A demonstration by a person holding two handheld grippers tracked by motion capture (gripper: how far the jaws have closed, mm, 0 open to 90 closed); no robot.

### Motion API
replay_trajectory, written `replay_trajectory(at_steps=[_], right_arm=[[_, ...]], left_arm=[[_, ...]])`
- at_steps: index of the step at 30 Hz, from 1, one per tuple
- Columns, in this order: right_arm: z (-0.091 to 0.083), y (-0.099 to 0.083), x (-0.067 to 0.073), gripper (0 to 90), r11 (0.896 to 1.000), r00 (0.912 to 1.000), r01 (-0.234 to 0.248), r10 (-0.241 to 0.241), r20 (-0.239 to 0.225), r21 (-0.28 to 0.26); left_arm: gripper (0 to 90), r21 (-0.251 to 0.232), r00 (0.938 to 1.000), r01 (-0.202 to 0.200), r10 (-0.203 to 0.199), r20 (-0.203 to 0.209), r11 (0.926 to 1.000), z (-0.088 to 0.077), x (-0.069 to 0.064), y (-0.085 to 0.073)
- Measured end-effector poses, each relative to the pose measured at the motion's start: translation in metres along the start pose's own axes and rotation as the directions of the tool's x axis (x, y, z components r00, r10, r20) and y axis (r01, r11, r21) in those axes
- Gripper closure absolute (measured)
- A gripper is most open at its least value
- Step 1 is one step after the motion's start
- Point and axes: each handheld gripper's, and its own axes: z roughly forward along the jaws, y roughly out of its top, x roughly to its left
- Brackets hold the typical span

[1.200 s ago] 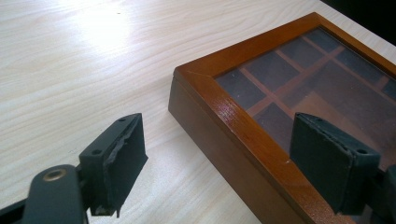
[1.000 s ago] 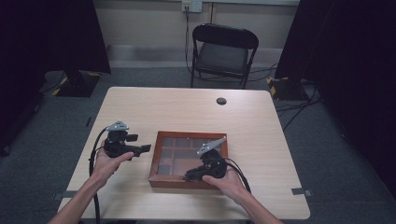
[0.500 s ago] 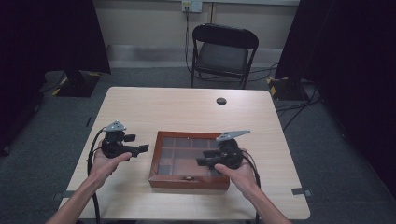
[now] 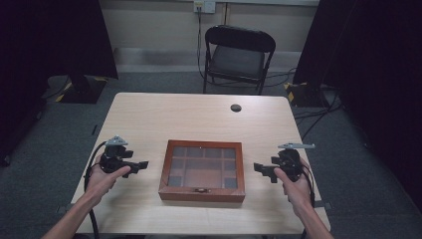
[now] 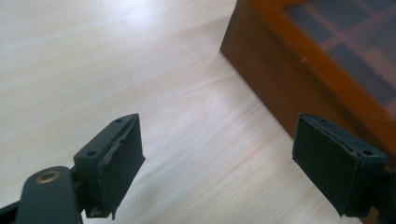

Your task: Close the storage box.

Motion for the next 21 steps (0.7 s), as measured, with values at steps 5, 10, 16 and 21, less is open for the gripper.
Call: replay_trajectory(at_steps=[5,10,16,21], right_arm=[[0.010,-0.013,-0.019,14.3,0.991,0.9886,-0.118,0.111,0.101,0.069],[0.022,-0.022,-0.026,14.5,0.985,0.9858,-0.115,0.098,0.136,0.129],[0.027,-0.026,-0.032,14.7,0.977,0.9633,-0.152,0.111,0.244,0.152],[0.031,-0.031,-0.029,14.3,0.979,0.9528,-0.114,0.060,0.298,0.167]], left_arm=[[16.1,0.051,0.9998,0.006,-0.005,-0.019,0.9987,0.006,0.009,-0.008],[16.0,0.087,0.9984,0.033,-0.029,-0.048,0.9957,0.013,0.010,-0.013],[16.0,0.083,0.9877,-0.005,0.018,-0.155,0.9965,0.027,0.005,-0.021],[14.2,0.035,0.9780,-0.016,0.023,-0.208,0.9993,0.031,0.003,-0.025]])
